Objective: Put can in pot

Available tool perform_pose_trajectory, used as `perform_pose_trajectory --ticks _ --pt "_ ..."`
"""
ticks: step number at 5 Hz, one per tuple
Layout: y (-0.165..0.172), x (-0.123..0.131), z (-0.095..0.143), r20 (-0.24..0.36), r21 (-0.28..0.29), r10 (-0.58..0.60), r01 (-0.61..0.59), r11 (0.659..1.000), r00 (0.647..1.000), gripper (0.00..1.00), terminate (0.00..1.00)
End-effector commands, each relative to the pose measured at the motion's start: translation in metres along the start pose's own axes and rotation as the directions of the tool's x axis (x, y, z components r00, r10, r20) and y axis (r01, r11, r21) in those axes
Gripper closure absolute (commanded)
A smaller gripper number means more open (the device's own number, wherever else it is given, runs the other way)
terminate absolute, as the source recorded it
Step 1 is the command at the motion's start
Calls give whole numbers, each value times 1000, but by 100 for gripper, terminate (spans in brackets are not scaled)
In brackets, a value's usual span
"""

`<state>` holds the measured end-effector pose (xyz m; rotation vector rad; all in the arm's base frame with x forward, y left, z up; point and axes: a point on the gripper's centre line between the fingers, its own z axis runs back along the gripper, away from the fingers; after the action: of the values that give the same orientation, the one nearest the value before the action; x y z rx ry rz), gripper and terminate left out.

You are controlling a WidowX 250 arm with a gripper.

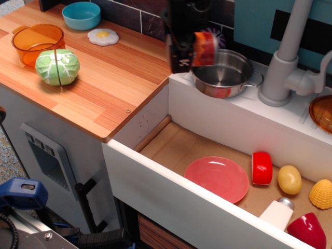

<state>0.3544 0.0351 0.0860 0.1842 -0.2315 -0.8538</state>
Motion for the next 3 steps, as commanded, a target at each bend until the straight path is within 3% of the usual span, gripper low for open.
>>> perform_pose_trajectory --ticks 1,2,3 --pt "12 31 5 89 77 -70 64 995 994 100 0" --pt "33 52 -2 114 118 -99 85 989 989 100 0" --pt "50 67 -6 145 132 -139 120 984 980 0 0"
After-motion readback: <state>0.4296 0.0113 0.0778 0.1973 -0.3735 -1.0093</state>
